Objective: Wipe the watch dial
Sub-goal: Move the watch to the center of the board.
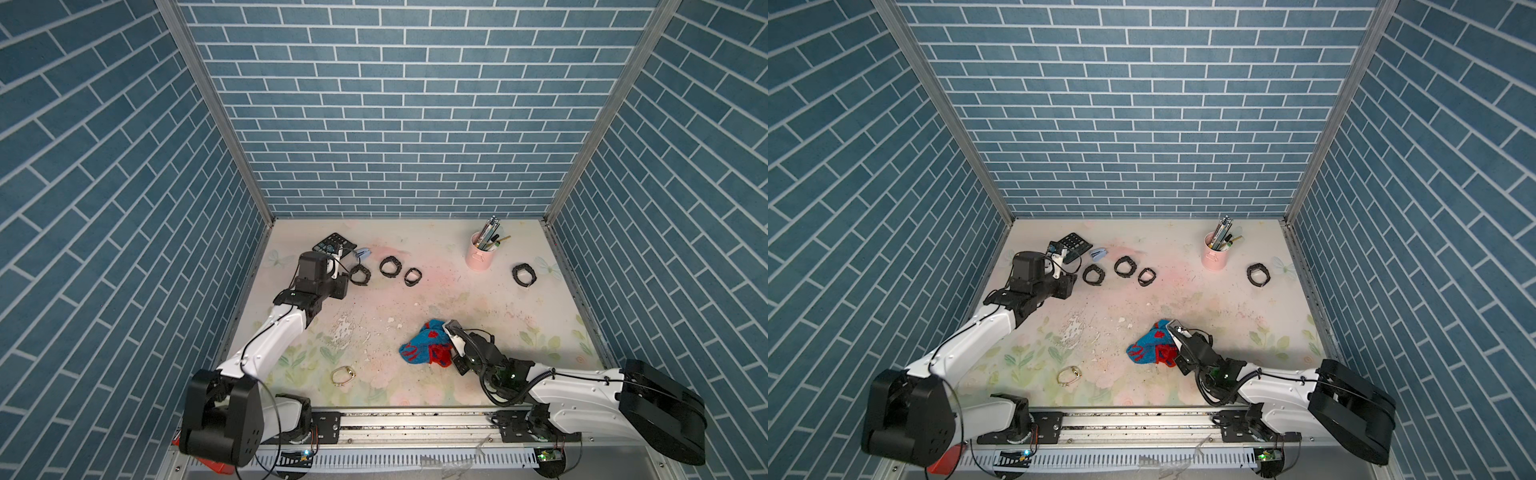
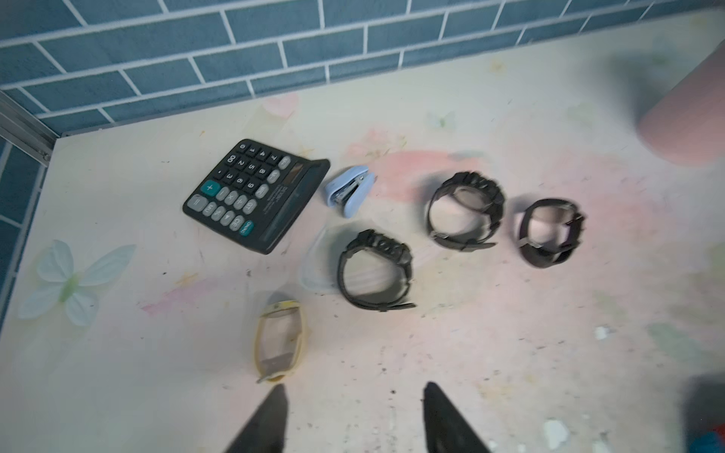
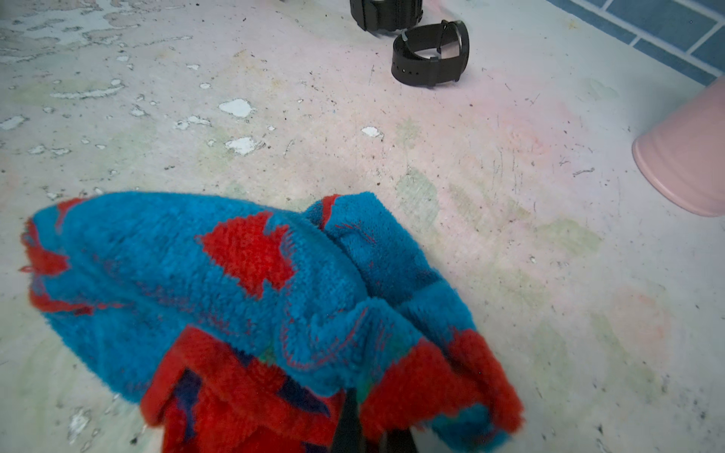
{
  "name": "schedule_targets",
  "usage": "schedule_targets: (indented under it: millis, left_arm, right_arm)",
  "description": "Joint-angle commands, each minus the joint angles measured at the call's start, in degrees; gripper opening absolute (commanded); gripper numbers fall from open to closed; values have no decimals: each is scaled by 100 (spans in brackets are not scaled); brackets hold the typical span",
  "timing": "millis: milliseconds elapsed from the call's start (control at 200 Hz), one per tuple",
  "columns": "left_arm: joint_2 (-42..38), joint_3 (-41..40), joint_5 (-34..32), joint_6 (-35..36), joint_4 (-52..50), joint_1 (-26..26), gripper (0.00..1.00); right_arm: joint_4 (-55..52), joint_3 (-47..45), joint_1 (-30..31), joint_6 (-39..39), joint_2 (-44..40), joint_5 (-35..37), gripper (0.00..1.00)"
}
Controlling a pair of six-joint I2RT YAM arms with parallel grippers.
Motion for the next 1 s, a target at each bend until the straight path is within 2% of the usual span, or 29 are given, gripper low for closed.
schedule_targets:
  millis: [0,140,250,390,505,565,615,745,870,995]
  left_arm:
    - [-621,-261,-638,-1024,337,-50,100]
    - [-1387,-152,-1096,-1752,-575,-41,100]
    - [-1923,-1,-1273,-2624,-1331,-32,100]
    - [-2229,137,-324,-2688,-1698,-30,99]
    - [-1871,338,259,-3229,-2640,-78,100]
    - [-1636,414,630,-3288,-3054,-173,100]
    - [-1504,509,620,-3262,-3494,-429,100]
    - [-1614,544,-140,-3301,-4317,-1606,100]
    - [-1790,283,-58,-3776,-4496,-2329,100]
    - [-1754,401,-237,-3818,-5129,-2898,100]
  right_arm:
    - [528,176,-51,-228,155,122,0]
    - [850,327,-250,-383,379,106,0]
    - [1085,466,-442,-538,572,-68,0]
    - [1468,568,-669,-527,793,-116,0]
    - [1767,683,-838,-624,881,-167,0]
    - [1793,751,-916,-656,902,-152,0]
    - [1780,784,-963,-662,873,-151,0]
    - [1911,696,-1121,-435,841,-134,0]
    - [1517,984,-1335,-142,655,-345,0]
    - [1671,1226,-1486,-201,650,-393,0]
